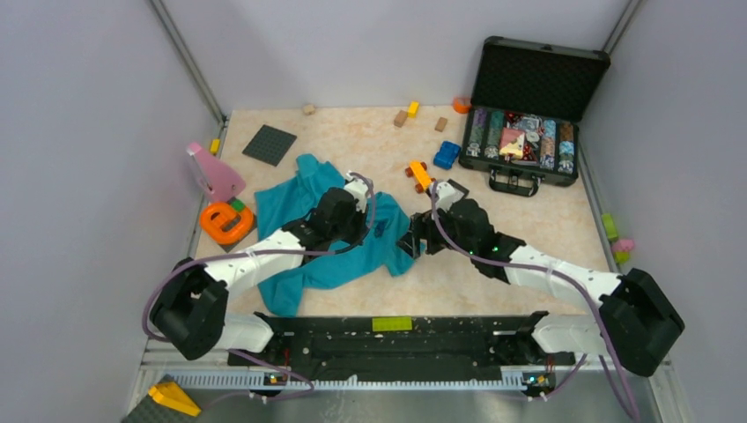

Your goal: Remove the brooch from the garment

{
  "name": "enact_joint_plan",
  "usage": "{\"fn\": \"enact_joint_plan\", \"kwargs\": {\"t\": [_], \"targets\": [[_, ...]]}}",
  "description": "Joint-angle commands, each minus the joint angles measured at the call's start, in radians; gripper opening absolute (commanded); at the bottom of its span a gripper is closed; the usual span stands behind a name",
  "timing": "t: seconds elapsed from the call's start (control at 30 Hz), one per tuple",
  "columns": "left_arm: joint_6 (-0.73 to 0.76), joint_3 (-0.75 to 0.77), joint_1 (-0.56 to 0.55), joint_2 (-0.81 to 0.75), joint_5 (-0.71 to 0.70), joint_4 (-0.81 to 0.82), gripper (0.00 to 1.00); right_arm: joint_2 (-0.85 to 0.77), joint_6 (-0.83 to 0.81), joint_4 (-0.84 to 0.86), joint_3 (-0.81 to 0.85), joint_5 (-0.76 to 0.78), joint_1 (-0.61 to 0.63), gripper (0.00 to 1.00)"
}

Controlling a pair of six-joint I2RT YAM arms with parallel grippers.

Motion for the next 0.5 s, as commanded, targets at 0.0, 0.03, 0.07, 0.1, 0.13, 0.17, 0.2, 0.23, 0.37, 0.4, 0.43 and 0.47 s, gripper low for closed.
{"fn": "enact_joint_plan", "kwargs": {"t": [0.0,0.03,0.07,0.1,0.13,0.17,0.2,0.23,0.37,0.4,0.43,0.47], "targets": [[0.034,-0.035,-0.004,-0.098,-0.03,0.041,0.0,0.1,-0.079,0.042,0.111,-0.117,-0.01,0.78],[0.029,-0.045,-0.004,-0.109,-0.037,0.044,0.0,0.134,-0.078,0.031,0.135,-0.106,-0.01,0.78],[0.028,-0.052,-0.004,-0.111,-0.044,0.053,0.0,0.167,-0.073,0.008,0.161,-0.089,-0.011,0.78],[0.028,-0.051,-0.004,-0.104,-0.036,0.052,0.0,0.195,-0.067,-0.021,0.186,-0.077,-0.013,0.78],[0.026,-0.04,-0.004,-0.094,-0.026,0.029,0.03,0.22,-0.06,-0.031,0.202,-0.068,-0.013,0.78],[0.001,-0.029,-0.003,-0.076,-0.021,0.012,0.06,0.241,-0.047,-0.038,0.215,-0.052,-0.013,0.78],[-0.008,-0.024,-0.004,-0.064,-0.018,0.01,0.1,0.261,-0.027,-0.042,0.224,-0.029,-0.013,0.78],[-0.023,-0.023,-0.004,-0.057,-0.018,0.012,0.14,0.28,-0.011,-0.04,0.231,-0.019,-0.013,0.77],[-0.089,-0.056,-0.002,-0.064,-0.013,0.076,0.26,0.343,0.083,-0.039,0.251,0.05,-0.017,0.71],[-0.101,-0.076,0.0,-0.074,0.0,0.113,0.3,0.353,0.108,-0.029,0.246,0.047,-0.021,0.7],[-0.112,-0.107,0.002,-0.085,0.003,0.151,0.37,0.363,0.139,-0.002,0.229,0.031,-0.025,0.7],[-0.126,-0.123,0.004,-0.096,0.003,0.18,0.44,0.371,0.164,0.042,0.21,0.005,-0.029,0.69]]}}
